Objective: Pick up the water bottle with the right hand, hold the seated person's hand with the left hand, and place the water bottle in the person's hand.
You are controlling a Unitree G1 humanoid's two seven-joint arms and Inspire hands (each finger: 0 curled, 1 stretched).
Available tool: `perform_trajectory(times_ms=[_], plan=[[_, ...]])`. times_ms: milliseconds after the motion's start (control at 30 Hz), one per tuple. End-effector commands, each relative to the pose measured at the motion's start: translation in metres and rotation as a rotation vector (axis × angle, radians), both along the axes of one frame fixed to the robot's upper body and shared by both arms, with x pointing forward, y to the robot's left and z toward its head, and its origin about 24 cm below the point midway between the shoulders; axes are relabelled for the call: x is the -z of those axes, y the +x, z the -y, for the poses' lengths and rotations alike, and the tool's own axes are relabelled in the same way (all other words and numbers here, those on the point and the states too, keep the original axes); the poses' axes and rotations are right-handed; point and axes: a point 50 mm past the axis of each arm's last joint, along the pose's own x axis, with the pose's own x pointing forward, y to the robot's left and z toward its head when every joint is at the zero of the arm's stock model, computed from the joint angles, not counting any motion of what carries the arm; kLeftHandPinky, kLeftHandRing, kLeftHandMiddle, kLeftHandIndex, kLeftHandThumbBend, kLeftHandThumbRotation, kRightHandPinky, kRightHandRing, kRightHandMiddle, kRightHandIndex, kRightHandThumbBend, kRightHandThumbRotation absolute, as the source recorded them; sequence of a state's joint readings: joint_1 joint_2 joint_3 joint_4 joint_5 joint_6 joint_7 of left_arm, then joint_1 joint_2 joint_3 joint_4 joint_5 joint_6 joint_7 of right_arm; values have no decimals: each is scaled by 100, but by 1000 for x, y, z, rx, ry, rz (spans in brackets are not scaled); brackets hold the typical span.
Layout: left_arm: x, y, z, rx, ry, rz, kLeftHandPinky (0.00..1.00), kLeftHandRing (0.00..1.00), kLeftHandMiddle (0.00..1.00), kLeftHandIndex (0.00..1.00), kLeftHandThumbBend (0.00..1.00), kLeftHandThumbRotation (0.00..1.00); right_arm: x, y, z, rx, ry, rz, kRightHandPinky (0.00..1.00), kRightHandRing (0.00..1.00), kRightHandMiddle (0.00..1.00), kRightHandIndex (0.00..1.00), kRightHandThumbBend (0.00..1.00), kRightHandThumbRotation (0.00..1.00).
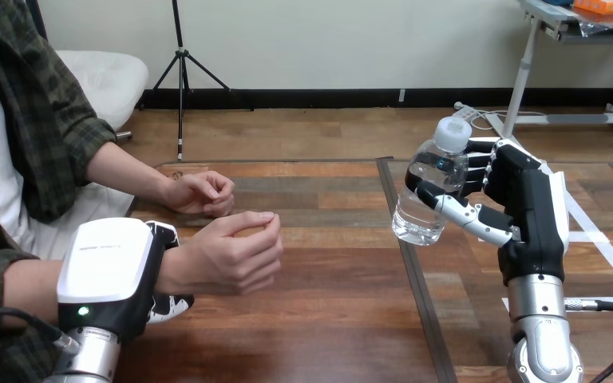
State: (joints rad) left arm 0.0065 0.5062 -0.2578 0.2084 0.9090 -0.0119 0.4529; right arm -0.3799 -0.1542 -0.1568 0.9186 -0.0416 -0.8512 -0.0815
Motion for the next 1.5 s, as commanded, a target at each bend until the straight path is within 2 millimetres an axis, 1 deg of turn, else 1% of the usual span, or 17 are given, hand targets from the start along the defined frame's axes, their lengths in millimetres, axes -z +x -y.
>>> perform_trajectory(times_ms=[0,300,1467], plan=[[-14,12,1,-3,-16,67,25,28,31,31,81,0,-30,14,-4,-15,4,136,38,44,49,53,71,0],[-14,12,1,2,-20,68,26,28,31,31,82,0,-31,14,-4,-8,-16,142,38,43,49,53,72,0],[-15,13,1,3,-17,82,25,27,31,30,82,0,-31,15,-3,-11,-2,137,38,44,49,53,72,0]])
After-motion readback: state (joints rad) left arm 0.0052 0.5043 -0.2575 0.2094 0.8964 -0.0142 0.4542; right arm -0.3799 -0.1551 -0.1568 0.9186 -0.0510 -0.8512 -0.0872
